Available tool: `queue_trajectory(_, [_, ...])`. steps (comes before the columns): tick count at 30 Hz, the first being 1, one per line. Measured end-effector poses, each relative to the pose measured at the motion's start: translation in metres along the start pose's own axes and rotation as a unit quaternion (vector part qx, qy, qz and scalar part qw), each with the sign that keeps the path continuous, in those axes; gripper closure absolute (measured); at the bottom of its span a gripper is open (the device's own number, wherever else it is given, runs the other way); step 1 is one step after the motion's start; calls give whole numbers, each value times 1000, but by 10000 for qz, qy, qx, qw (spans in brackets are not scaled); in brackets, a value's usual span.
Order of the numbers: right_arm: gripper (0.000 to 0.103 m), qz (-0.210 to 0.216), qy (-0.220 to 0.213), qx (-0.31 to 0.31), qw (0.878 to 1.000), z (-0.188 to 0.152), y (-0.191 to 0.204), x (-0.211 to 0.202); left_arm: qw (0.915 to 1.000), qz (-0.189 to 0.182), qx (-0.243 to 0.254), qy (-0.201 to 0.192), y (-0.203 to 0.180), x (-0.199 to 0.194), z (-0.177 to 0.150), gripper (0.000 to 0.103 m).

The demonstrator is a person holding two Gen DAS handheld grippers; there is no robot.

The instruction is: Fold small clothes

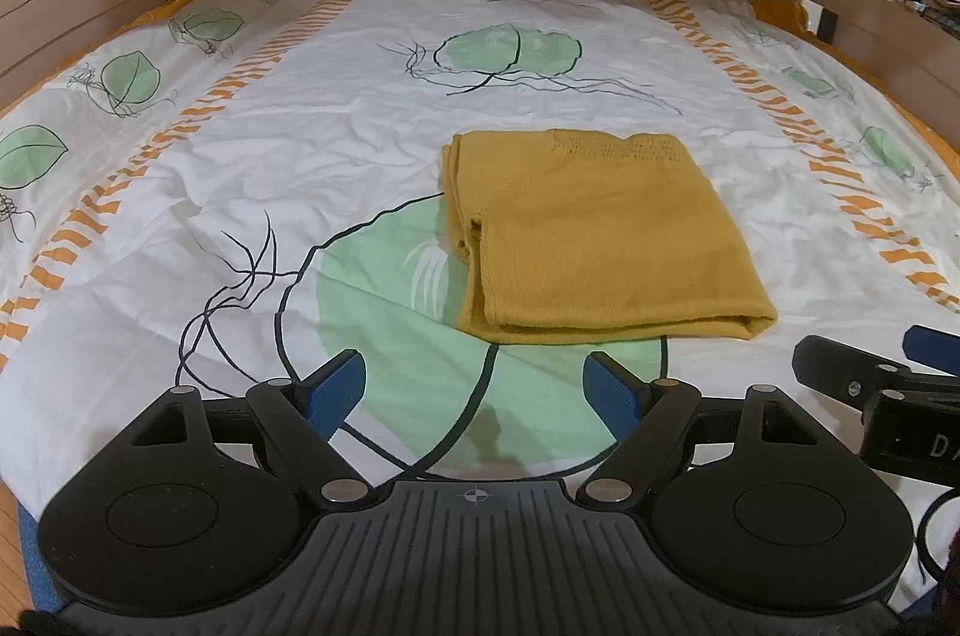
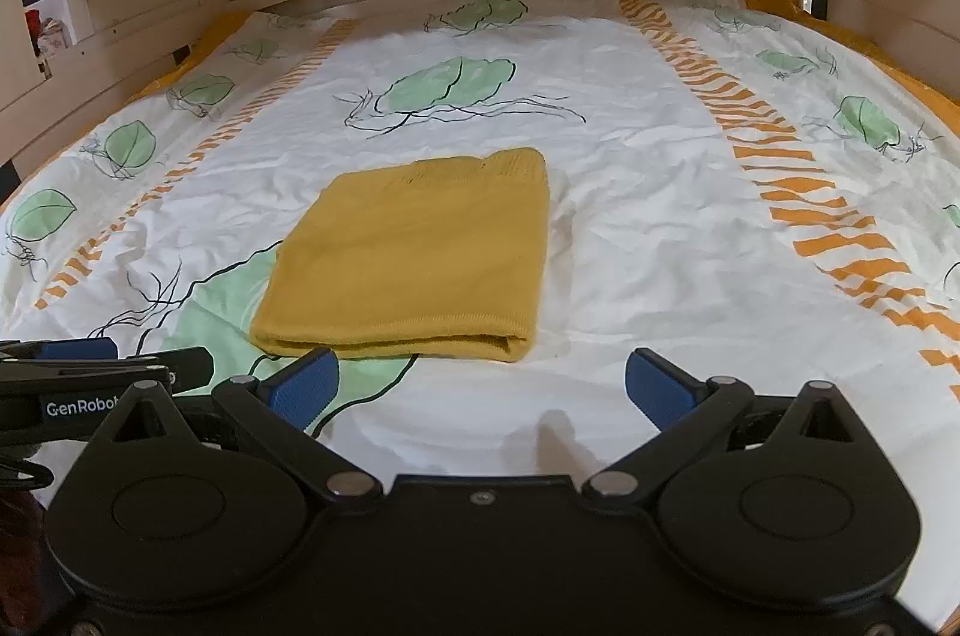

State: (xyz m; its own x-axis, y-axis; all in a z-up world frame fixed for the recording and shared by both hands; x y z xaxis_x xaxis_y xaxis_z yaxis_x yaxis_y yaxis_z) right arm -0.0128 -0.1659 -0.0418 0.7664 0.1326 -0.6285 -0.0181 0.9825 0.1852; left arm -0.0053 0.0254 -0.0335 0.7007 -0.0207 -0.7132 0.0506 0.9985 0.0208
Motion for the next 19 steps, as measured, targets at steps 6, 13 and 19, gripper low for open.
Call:
queue_trajectory(6, [1,25,19,26,10000,-1,0,1,10000,-14,11,22,0,2,-1,24])
queue_trajectory(13, [1,57,61,52,10000,-1,0,3,10000,-24,6,39,0,3,0,24])
queue_trajectory(19, [1,80,101,74,9999,-1,0,5,10000,-14,3,23,-1,3,-1,24])
Point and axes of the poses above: each gripper's, at about its wrist camera, not at the fingertips, and x roughly the way its jaws point, y to its left, z to its top, the point moved 3 cm from there along x, roughly the way its jaws point
